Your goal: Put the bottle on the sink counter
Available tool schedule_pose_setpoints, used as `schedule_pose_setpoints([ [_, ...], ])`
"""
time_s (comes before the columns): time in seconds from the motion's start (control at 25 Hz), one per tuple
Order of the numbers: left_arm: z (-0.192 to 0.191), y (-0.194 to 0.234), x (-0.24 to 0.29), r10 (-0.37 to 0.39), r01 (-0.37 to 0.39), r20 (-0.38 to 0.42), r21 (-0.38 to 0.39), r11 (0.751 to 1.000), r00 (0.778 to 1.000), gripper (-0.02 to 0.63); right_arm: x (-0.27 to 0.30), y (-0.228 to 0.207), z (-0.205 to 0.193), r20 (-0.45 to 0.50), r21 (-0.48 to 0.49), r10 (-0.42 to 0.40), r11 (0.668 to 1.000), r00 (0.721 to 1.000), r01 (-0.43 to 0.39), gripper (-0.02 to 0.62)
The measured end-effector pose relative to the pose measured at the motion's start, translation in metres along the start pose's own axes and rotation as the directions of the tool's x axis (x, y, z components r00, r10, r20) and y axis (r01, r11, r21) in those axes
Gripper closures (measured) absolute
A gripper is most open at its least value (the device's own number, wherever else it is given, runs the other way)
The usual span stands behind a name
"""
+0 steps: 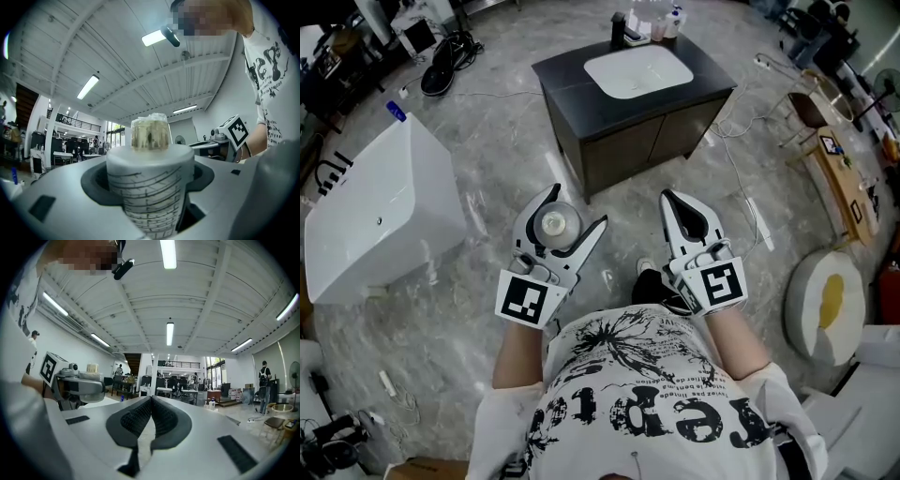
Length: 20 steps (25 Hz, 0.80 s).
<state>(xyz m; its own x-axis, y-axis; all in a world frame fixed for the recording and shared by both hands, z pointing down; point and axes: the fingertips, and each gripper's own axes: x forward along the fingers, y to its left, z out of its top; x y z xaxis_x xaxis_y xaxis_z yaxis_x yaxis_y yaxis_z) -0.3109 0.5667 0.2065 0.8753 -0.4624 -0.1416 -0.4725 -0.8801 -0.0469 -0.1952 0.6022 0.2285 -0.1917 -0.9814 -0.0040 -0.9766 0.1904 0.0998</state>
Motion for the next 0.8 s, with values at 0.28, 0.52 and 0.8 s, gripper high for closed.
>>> schedule_pose_setpoints([
  [0.28,-0.036,0.028,0.072,0.048,-0.046,-0.054,0.033,0.998,0.997,0.258,0.062,-0.074,-0.026,-0.002,0.023,0.049,0.999,0.999,-0.049,0.581],
  [0.52,-0.058,0.05,0.194,0.158,-0.152,-0.077,0.087,0.985,0.984,0.258,0.135,-0.184,-0.047,-0.006,0.019,0.198,0.98,0.98,-0.198,0.581],
  [0.8,-0.065,0.104,0.336,0.28,-0.268,-0.097,0.118,0.956,0.955,0.258,0.243,-0.303,-0.054,-0.063,0.007,0.308,0.951,0.949,-0.308,0.581],
])
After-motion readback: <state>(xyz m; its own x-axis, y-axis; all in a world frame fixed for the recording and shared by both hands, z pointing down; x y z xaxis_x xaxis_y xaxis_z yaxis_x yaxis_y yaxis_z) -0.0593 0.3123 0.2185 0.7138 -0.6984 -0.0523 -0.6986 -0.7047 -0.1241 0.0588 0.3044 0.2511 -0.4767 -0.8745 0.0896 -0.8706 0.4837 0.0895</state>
